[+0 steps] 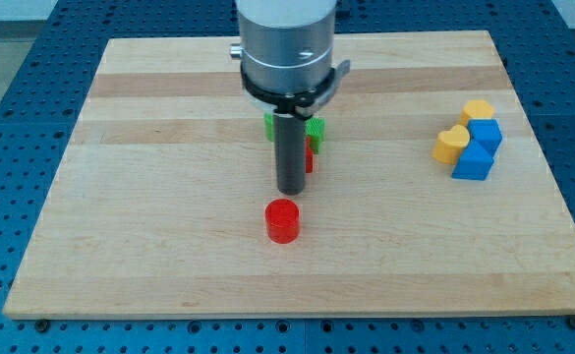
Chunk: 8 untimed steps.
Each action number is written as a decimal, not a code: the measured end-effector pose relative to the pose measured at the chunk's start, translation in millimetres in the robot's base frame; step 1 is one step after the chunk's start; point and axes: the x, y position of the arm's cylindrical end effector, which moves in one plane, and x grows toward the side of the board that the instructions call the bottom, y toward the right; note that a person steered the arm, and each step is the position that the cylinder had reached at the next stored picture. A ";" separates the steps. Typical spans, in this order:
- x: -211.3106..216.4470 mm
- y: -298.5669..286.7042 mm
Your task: Push the red circle closer to the green circle
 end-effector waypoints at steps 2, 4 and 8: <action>2.2 -8.8; 42.3 39.7; 45.4 14.6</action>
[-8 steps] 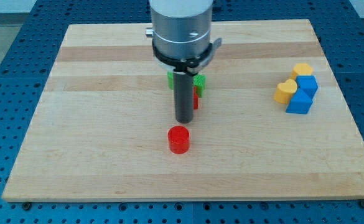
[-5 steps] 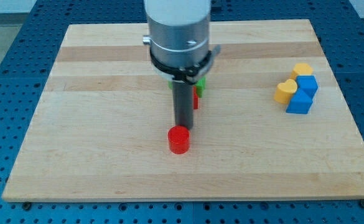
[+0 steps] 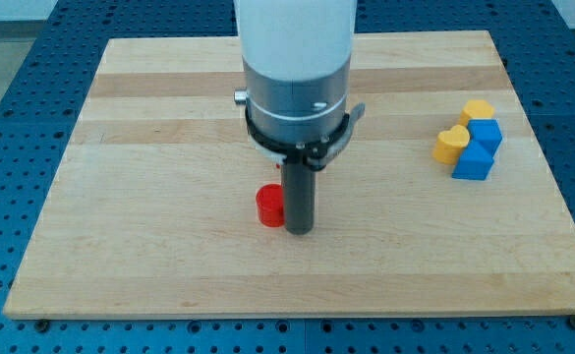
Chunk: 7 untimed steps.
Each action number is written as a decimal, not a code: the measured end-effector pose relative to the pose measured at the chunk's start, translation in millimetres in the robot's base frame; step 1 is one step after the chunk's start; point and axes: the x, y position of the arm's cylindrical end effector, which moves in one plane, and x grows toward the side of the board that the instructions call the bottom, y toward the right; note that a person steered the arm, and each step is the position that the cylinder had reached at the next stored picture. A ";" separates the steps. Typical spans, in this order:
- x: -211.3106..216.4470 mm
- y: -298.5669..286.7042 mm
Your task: Push the red circle closer to the green circle
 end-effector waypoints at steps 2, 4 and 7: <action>3.1 -35.8; -8.9 -68.8; -37.1 -119.6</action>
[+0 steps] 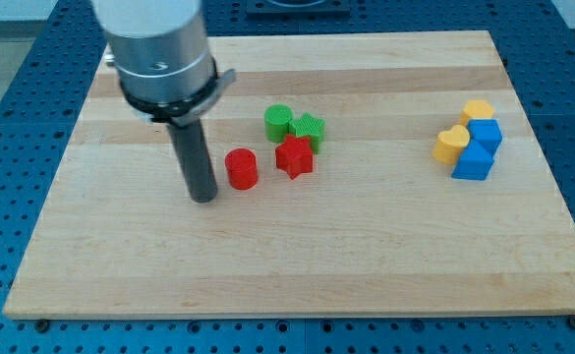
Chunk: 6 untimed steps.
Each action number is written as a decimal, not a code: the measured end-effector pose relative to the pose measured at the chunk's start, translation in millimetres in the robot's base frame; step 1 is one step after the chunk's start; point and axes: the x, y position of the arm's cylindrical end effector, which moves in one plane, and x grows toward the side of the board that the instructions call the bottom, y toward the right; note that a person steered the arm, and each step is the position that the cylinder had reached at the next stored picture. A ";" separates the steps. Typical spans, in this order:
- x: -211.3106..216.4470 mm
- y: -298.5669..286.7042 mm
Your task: Push the red circle closer to the green circle
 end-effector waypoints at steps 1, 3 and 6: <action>-9.3 3.1; -16.0 34.2; -29.9 63.8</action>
